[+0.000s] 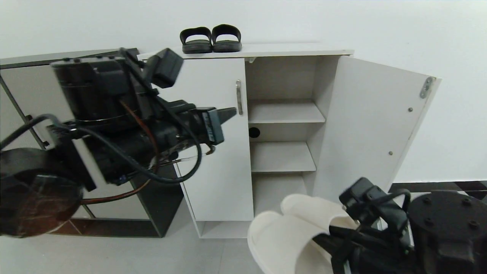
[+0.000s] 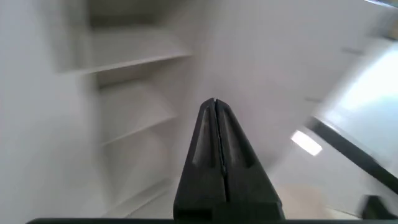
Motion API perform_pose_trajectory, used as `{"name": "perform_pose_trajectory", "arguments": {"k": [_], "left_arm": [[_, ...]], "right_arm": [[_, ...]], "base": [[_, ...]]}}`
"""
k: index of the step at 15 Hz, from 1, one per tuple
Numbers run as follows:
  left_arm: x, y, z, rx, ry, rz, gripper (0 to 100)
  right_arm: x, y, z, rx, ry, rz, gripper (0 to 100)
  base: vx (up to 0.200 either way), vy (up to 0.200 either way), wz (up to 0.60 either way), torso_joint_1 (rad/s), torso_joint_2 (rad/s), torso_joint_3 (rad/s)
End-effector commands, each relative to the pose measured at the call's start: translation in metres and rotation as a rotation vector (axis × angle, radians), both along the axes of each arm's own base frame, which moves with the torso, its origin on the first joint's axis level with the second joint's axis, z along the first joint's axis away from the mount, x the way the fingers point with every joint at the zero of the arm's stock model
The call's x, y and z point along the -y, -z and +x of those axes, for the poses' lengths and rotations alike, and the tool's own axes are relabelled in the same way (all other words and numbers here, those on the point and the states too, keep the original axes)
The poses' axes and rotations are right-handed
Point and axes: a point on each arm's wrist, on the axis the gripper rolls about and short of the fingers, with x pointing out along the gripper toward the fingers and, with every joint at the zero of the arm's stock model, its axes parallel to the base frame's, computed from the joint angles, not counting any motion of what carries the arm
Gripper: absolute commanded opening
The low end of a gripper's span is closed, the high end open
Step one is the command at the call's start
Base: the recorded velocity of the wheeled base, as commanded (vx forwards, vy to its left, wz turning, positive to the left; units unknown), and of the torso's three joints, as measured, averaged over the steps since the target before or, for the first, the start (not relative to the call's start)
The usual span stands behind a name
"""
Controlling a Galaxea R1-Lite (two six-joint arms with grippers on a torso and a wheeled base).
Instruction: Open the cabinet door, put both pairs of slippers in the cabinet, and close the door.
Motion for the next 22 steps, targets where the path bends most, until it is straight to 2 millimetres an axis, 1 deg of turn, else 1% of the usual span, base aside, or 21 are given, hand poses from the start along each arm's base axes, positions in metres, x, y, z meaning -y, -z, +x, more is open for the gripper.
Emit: {"name": "perform_pose_trajectory", "arguments": {"k": [1,2,3,4,5,6,7,8,9,10,11,12,13,14,19,20,22], "left_arm": [[-0.062,0.002,-0.075,0.014,-0.42,0.049,0],[-0.085,0.015,-0.103,0.009,-0.599,0.12,0],[-0.117,0.03,-0.138,0.011,-0.768,0.128,0],[-0.143,0.051,-0.169,-0.009,-0.93,0.138,0],[-0.156,0.078,-0.2,-0.034,-1.079,0.15,0],[-0.158,0.112,-0.228,-0.052,-1.117,0.17,0],[-0.158,0.124,-0.238,-0.04,-1.105,0.179,0],[-0.155,0.158,-0.259,-0.018,-1.02,0.219,0],[-0.154,0.176,-0.268,-0.003,-0.947,0.223,0],[-0.153,0.183,-0.266,-0.014,-0.882,0.238,0],[-0.152,0.183,-0.265,0.017,-0.82,0.22,0],[-0.149,0.185,-0.263,0.042,-0.711,0.214,0],[-0.147,0.191,-0.26,0.044,-0.6,0.217,0],[-0.146,0.19,-0.26,0.056,-0.575,0.216,0],[-0.147,0.19,-0.26,0.047,-0.587,0.193,0],[-0.147,0.19,-0.26,0.045,-0.59,0.188,0],[-0.147,0.19,-0.26,0.044,-0.595,0.186,0]], "right_arm": [[-0.03,0.021,0.063,0.041,0.306,0.008,0],[-0.024,0.022,0.075,0.059,0.355,-0.009,0],[-0.02,0.023,0.078,0.067,0.369,-0.026,0],[-0.019,0.024,0.077,0.065,0.37,-0.031,0],[-0.018,0.024,0.075,0.066,0.37,-0.031,0],[-0.018,0.024,0.076,0.069,0.37,-0.027,0],[-0.018,0.024,0.075,0.068,0.37,-0.028,0],[-0.017,0.025,0.075,0.067,0.37,-0.029,0],[-0.017,0.025,0.074,0.065,0.368,-0.032,0],[-0.017,0.025,0.074,0.065,0.367,-0.032,0],[-0.017,0.026,0.073,0.063,0.366,-0.036,0],[-0.017,0.027,0.073,0.062,0.365,-0.037,0],[-0.017,0.027,0.073,0.063,0.363,-0.036,0],[-0.018,0.026,0.073,0.069,0.361,-0.033,0],[-0.023,0.027,0.071,0.072,0.344,-0.027,0],[-0.024,0.027,0.072,0.072,0.346,-0.026,0],[-0.037,0.034,0.071,0.066,0.321,-0.023,0]], "base": [[0.0,0.0,0.0,0.0,0.0,0.0],[0.0,0.0,0.0,0.0,0.0,0.0],[0.0,0.0,0.0,0.0,0.0,0.0],[0.0,0.0,0.0,0.0,0.0,0.0],[0.0,0.0,0.0,0.0,0.0,0.0],[0.0,0.0,0.0,0.0,0.0,0.0],[0.0,0.0,0.0,0.0,0.0,0.0],[0.0,0.0,0.0,0.0,0.0,0.0],[0.0,0.0,0.0,0.0,0.0,0.0],[0.0,0.0,0.0,0.0,0.0,0.0],[0.0,0.0,0.0,0.0,0.0,0.0],[0.0,0.0,0.0,0.0,0.0,0.0],[0.0,0.0,0.0,0.0,0.0,0.0],[0.0,0.0,0.0,0.0,0.0,0.0],[0.0,0.0,0.0,0.0,0.0,0.0],[0.0,-0.2,0.0,-0.002,0.0,0.002],[0.0,-0.2,0.0,0.0,0.01,0.005]]}}
